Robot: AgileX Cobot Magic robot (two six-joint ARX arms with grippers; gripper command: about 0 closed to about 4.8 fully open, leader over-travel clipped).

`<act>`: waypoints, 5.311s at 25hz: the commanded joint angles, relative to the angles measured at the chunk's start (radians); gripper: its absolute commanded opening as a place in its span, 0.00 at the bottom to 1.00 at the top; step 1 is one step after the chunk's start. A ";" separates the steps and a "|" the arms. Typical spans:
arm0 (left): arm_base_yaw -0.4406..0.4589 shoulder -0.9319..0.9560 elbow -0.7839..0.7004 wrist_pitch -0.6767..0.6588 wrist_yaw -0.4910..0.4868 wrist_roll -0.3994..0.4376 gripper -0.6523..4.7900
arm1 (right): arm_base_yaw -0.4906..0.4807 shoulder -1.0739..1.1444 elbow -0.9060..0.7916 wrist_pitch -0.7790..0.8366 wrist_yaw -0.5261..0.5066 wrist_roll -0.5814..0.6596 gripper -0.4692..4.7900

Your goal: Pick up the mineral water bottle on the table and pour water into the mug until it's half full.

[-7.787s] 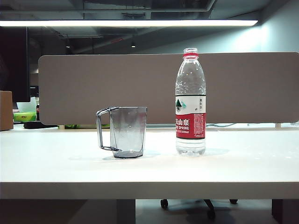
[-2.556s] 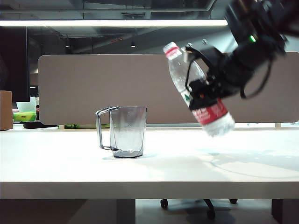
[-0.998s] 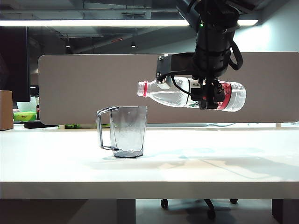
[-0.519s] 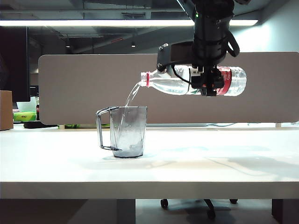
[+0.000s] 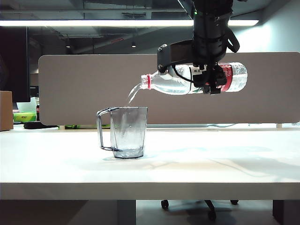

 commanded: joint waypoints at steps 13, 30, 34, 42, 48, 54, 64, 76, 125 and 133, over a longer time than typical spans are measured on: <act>0.000 0.001 0.002 0.011 -0.003 0.003 0.11 | 0.013 -0.010 0.008 0.011 0.057 -0.019 0.59; 0.000 0.001 0.002 0.011 -0.003 0.003 0.11 | 0.040 -0.009 0.007 0.010 0.070 0.016 0.59; 0.000 0.001 0.002 0.011 -0.003 0.003 0.11 | 0.040 -0.010 0.008 -0.029 0.013 0.163 0.59; 0.000 0.001 0.002 0.011 -0.003 0.003 0.11 | 0.030 -0.010 -0.055 0.018 -0.211 0.521 0.59; 0.000 0.000 0.002 0.011 -0.003 0.003 0.11 | -0.035 -0.010 -0.204 0.323 -0.415 0.845 0.59; 0.000 0.000 0.002 0.011 -0.003 0.003 0.11 | -0.118 -0.003 -0.329 0.686 -0.595 1.168 0.58; 0.000 0.000 0.002 0.011 -0.003 0.003 0.11 | -0.162 0.194 -0.388 1.086 -0.701 1.327 0.58; 0.000 0.001 0.002 0.011 -0.003 0.003 0.11 | -0.162 0.282 -0.396 1.119 -0.705 1.327 0.92; 0.000 -0.007 0.002 0.011 -0.007 0.003 0.11 | -0.504 -1.543 -1.199 0.001 -0.558 1.386 0.08; 0.000 -0.007 0.002 0.011 -0.007 0.003 0.11 | -0.525 -1.658 -1.228 -0.041 -0.671 1.265 0.08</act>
